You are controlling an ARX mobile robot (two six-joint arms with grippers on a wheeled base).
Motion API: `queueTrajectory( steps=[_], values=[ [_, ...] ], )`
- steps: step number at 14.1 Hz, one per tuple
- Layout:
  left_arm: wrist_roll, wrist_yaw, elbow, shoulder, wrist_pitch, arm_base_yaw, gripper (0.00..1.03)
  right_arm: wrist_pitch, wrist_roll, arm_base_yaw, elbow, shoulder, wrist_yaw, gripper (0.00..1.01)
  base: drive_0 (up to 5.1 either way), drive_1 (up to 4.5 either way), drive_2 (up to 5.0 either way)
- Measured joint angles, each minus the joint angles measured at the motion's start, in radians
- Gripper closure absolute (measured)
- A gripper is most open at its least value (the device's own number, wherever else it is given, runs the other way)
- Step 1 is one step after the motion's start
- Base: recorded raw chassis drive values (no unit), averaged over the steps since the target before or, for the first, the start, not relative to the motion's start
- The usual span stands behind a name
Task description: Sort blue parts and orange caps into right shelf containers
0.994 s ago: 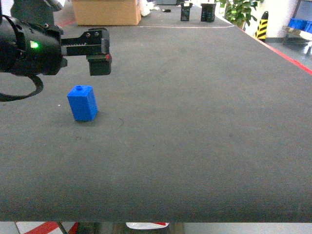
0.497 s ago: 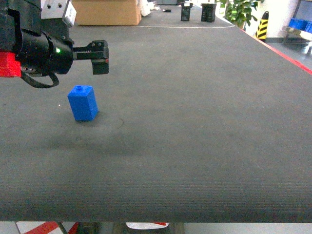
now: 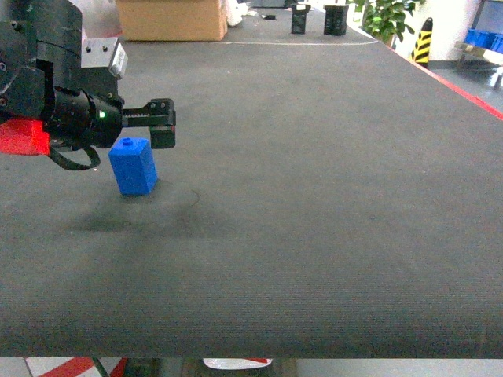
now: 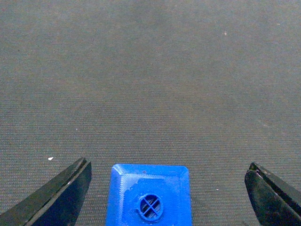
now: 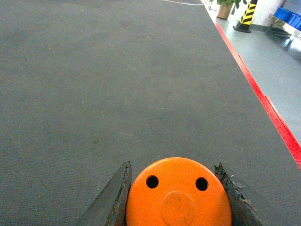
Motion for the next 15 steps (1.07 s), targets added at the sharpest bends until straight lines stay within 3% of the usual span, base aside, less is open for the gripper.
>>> queueTrajectory(
  steps=[5, 6, 10, 12, 15],
  values=[
    [-0.016, -0.018, -0.010, 0.043, -0.006, -0.002, 0.05, 0.000, 0.000, 0.000, 0.000, 0.000, 0.000, 0.57, 0.0, 0.00, 0.0],
    [-0.015, -0.015, -0.015, 0.053, 0.000, -0.005, 0.22, 0.000, 0.000, 0.000, 0.000, 0.000, 0.000, 0.57, 0.0, 0.00, 0.0],
    [-0.015, -0.021, -0.040, 0.063, 0.034, 0.001, 0.54, 0.000, 0.000, 0.000, 0.000, 0.000, 0.000, 0.57, 0.0, 0.00, 0.0],
    [-0.006, -0.019, -0.092, 0.037, 0.074, 0.002, 0.58, 0.000, 0.000, 0.000, 0.000, 0.000, 0.000, 0.57, 0.0, 0.00, 0.0],
    [0.066, 0.032, -0.303, -0.158, 0.201, 0.011, 0.58, 0.000, 0.000, 0.000, 0.000, 0.000, 0.000, 0.57, 0.0, 0.00, 0.0]
  ],
)
